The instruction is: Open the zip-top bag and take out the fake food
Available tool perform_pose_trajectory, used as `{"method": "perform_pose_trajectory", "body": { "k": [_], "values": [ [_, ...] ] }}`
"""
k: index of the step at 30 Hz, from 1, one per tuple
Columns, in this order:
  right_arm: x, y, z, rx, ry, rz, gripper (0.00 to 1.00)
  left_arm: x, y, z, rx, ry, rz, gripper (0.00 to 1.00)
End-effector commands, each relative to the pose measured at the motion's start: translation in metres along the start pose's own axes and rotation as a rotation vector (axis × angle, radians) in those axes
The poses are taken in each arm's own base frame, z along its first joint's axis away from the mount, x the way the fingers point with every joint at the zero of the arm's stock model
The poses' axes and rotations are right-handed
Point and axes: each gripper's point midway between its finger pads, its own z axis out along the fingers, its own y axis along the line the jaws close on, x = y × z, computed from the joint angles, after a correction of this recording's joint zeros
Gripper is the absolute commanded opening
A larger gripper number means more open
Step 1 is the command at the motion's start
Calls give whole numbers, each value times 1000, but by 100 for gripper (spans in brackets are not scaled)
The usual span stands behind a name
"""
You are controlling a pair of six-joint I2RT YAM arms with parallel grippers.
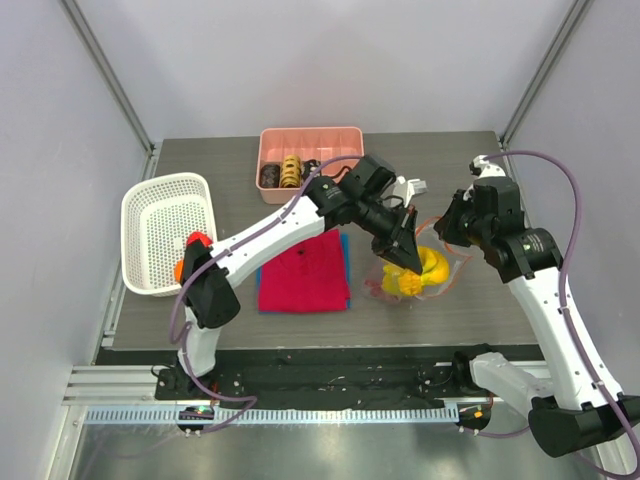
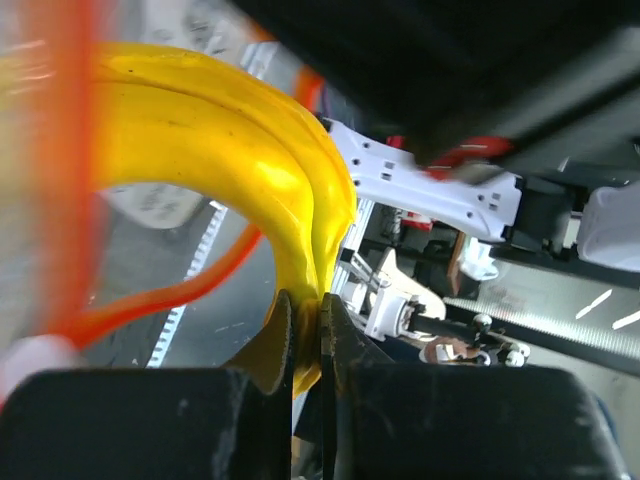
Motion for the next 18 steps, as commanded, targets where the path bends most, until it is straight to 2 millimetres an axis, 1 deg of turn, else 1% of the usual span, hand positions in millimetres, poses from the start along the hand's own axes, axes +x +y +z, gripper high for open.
{"method": "perform_pose_trajectory", "body": {
  "k": [1, 2, 3, 4, 5, 6, 7, 8, 9, 10, 11, 12, 13, 14, 15, 16, 17, 18],
  "values": [
    [-4, 17, 3, -94, 1, -18, 1, 1, -56, -18, 97, -37, 207, 0],
    [8, 18, 8, -109, 41, -13, 1, -5, -67, -20, 132, -73, 264, 0],
    [14, 18, 10, -112, 56, 1, 1, -7, -75, -23, 164, -91, 296, 0],
    [15, 18, 8, -124, 41, 9, 1, -5, -89, -32, 198, -112, 324, 0],
    [24, 14, 11, -114, 56, 14, 1, -6, -95, -33, 235, -128, 364, 0],
    [27, 12, 12, -107, 56, 19, 1, -1, -100, -36, 264, -114, 379, 0],
    [30, 10, 12, -97, 60, 25, 1, 7, -110, -44, 299, -107, 405, 0],
    [34, 7, 14, -89, 71, 26, 1, 11, -107, -42, 316, -97, 399, 0],
    [34, 5, 15, -77, 73, 27, 1, 17, -110, -47, 331, -93, 413, 0],
    [36, 3, 16, -66, 80, 31, 1, 29, -119, -58, 359, -90, 443, 0],
    [34, 0, 17, -54, 76, 36, 1, 35, -122, -63, 374, -91, 447, 0],
    [33, -3, 18, -41, 76, 43, 1, 41, -117, -63, 388, -92, 455, 0],
    [32, -4, 18, -37, 77, 53, 1, 47, -122, -68, 406, -96, 471, 0],
    [32, -5, 21, -31, 85, 60, 1, 56, -134, -82, 430, -116, 505, 0],
    [33, -5, 22, -29, 87, 65, 1, 60, -132, -83, 428, -118, 504, 0],
    [35, -4, 24, -36, 100, 66, 1, 63, -135, -89, 429, -129, 512, 0],
    [37, -3, 25, -38, 110, 68, 1, 63, -140, -98, 417, -173, 523, 0],
    [38, -3, 26, -42, 113, 68, 1, 61, -139, -102, 392, -208, 542, 0]
  ]
}}
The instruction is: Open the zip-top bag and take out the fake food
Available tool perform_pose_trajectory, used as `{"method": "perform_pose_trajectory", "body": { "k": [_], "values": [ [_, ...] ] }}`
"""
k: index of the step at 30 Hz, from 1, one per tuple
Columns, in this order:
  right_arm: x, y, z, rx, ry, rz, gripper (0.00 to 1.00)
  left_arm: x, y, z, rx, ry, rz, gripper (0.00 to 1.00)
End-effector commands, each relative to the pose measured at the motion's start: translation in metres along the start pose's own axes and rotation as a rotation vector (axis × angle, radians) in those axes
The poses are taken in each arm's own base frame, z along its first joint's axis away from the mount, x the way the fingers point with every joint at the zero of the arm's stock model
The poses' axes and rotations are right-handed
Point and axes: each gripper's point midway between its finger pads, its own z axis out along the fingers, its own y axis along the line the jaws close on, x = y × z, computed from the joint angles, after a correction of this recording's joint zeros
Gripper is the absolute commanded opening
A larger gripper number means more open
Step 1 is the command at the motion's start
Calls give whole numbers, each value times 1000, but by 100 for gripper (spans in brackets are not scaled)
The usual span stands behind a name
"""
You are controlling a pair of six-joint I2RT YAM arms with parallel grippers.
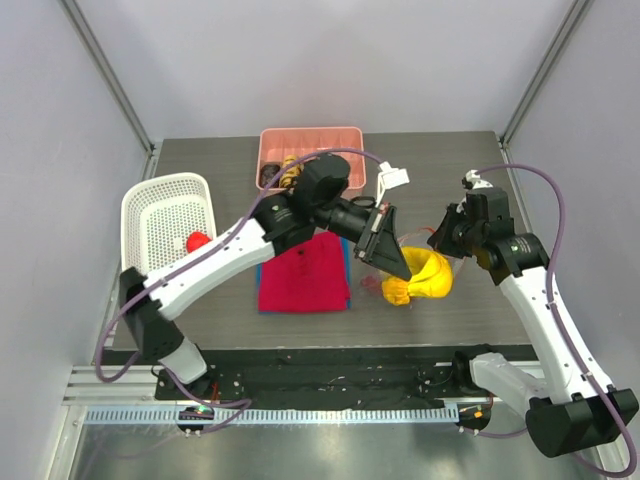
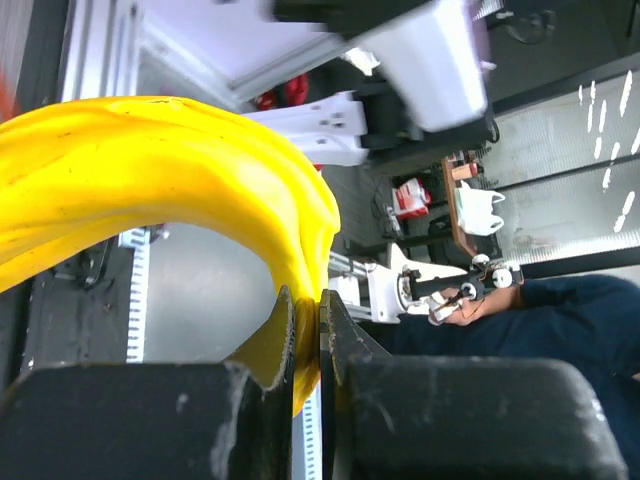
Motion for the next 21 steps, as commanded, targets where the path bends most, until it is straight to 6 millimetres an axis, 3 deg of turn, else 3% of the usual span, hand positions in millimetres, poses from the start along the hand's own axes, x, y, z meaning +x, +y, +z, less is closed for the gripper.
{"method": "perform_pose_trajectory", "body": {
  "k": [1, 3, 4, 5, 7, 8, 10, 11, 12, 17, 18, 21],
  "values": [
    [-3, 3, 4, -14, 0, 22, 1, -12, -59, -37, 26, -128, 202, 0],
    [-2, 2, 4, -7, 12, 11, 1, -29, -51, -60, -118, -250, 268, 0],
    [1, -1, 5, 4, 27, 6, 1, -29, -38, -73, -220, -280, 230, 0],
    [2, -2, 5, 14, 34, 3, 1, -45, -23, -92, -363, -396, 236, 0],
    [8, -6, 5, 30, 61, -7, 1, -55, -12, -140, -565, -538, 257, 0],
    [9, -5, 5, 23, 68, -8, 1, -51, 7, -162, -694, -576, 222, 0],
    [10, -1, 3, 2, 70, 0, 1, -58, 26, -236, -1013, -781, 205, 0],
    [12, 4, 3, -21, 81, 4, 1, -49, 39, -257, -1125, -793, 189, 0],
    [13, 7, 2, -36, 88, 6, 1, -47, 47, -297, -1303, -892, 172, 0],
    [12, 21, 1, -87, 101, 1, 1, -5, 69, -402, -1739, -1033, 111, 0],
    [11, 24, 1, -94, 100, -2, 1, 5, 89, -410, -1792, -1022, 85, 0],
    [11, 32, -1, -118, 103, -19, 1, 30, 114, -447, -1904, -1068, 10, 0]
  ]
}}
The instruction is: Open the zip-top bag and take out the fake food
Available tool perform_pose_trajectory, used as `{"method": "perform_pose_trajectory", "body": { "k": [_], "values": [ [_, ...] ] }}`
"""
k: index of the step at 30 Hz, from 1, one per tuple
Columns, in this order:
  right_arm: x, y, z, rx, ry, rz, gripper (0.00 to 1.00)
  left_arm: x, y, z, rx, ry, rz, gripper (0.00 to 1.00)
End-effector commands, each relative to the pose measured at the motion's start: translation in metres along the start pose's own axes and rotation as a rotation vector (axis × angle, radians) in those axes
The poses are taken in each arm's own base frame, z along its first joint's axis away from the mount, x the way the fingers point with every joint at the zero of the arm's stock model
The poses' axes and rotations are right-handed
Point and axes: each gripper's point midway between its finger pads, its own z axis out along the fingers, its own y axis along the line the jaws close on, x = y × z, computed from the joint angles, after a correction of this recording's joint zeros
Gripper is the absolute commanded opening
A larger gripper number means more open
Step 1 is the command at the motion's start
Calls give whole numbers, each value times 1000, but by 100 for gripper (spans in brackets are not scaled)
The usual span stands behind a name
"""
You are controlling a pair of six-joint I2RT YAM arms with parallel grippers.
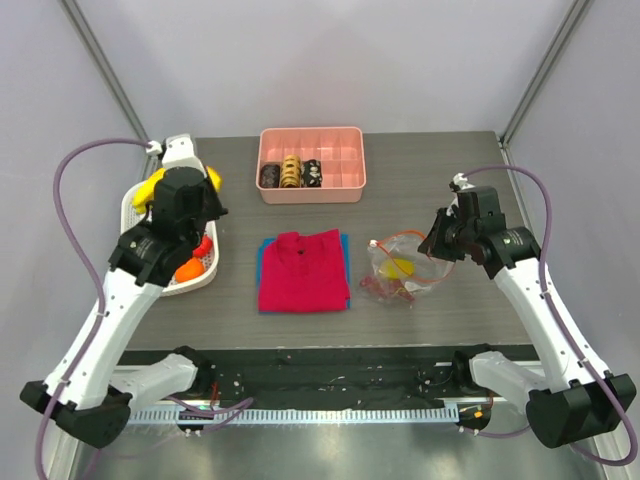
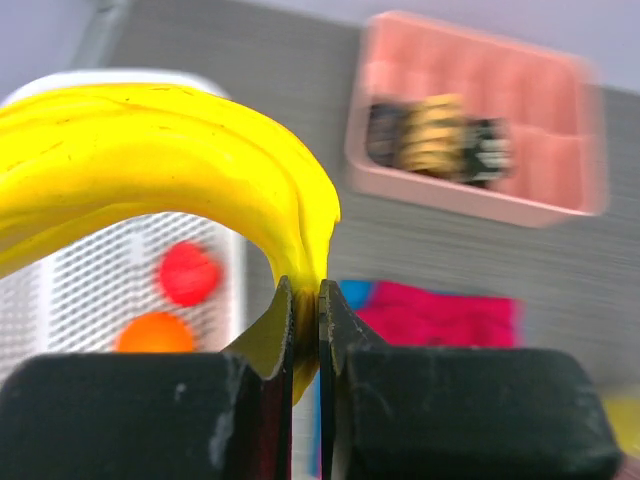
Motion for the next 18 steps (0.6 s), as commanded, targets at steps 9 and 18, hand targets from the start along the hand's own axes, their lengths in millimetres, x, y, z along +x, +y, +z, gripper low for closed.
{"method": "perform_pose_trajectory", "body": {
  "k": [9, 18],
  "values": [
    [-4, 32, -13, -110, -11, -73, 1, 47, 137, 112, -320, 41, 25, 0],
    [-6, 36, -17, -111, -25, -107, 1, 69, 162, 199, -313, 105, -89, 0]
  ]
}}
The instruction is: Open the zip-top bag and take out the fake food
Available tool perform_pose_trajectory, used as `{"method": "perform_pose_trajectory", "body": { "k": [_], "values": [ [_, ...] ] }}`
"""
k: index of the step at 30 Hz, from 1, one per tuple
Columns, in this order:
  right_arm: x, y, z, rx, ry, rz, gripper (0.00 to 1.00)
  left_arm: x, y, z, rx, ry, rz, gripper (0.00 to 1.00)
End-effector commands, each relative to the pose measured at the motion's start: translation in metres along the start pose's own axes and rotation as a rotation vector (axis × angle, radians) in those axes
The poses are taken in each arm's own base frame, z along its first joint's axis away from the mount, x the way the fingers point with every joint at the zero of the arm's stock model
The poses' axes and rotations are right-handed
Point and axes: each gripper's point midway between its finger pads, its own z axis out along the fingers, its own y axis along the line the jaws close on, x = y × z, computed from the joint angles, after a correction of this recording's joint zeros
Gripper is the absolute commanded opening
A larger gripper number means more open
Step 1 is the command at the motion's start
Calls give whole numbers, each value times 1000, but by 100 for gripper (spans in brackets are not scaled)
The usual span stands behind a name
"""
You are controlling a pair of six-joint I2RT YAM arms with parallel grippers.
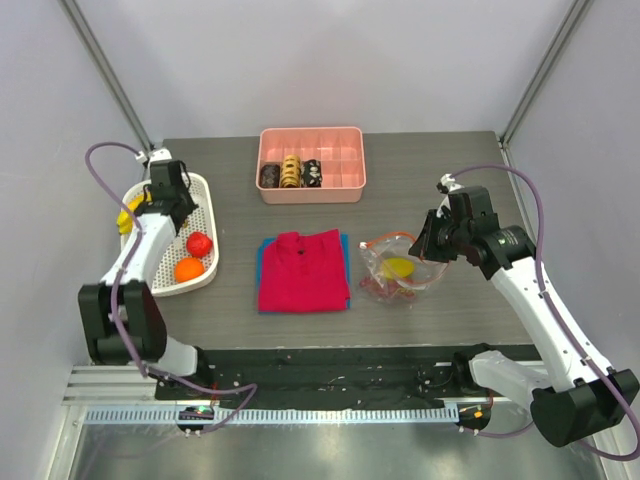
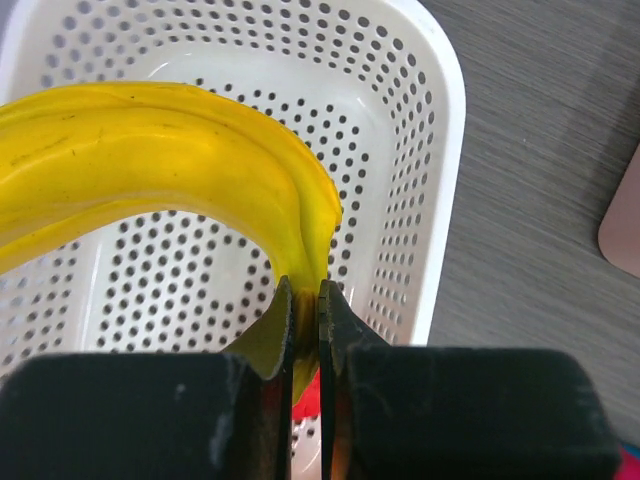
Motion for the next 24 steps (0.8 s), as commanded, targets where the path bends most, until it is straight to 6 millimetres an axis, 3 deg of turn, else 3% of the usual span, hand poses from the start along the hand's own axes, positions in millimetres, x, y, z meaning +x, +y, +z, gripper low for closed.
{"method": "perform_pose_trajectory", "body": {
  "k": [1, 4, 5, 7, 8, 11, 14, 15, 18, 21, 22, 23, 24],
  "values": [
    [-18, 12, -16, -32, -72, -45, 1, -39, -33, 36, 93, -89, -85, 0],
    [-17, 11, -17, -32, -70, -42, 1, -48, -48, 52, 121, -94, -122, 0],
    [-17, 12, -18, -35, -70, -46, 1, -38, -52, 67, 111, -63, -114, 0],
    [-17, 12, -18, -34, -72, -42, 1, -42, -57, 76, 111, -56, -125, 0],
    [-18, 12, -19, -34, -77, -43, 1, -32, -55, 88, 84, -32, -123, 0],
    [-21, 14, -24, -36, -93, -45, 1, -30, -47, 100, 20, -13, -132, 0],
    [-24, 14, -27, -32, -102, -44, 1, -16, -44, 111, -14, 45, -126, 21],
    [-24, 14, -28, -32, -104, -40, 1, -12, -43, 112, -23, 53, -127, 42],
    [-27, 16, -31, -32, -118, -34, 1, -5, -32, 108, -67, 51, -123, 62],
    [-31, 16, -34, -30, -131, -28, 1, -5, -26, 96, -79, 64, -108, 64],
    [-32, 17, -35, -29, -135, -24, 1, -20, -32, 77, -43, 34, -123, 63],
    [-32, 16, -36, -25, -142, -23, 1, -15, -35, 64, -36, 56, -134, 63],
    [-32, 15, -37, -21, -143, -23, 1, -22, -42, 48, -9, 39, -152, 62]
  ]
}}
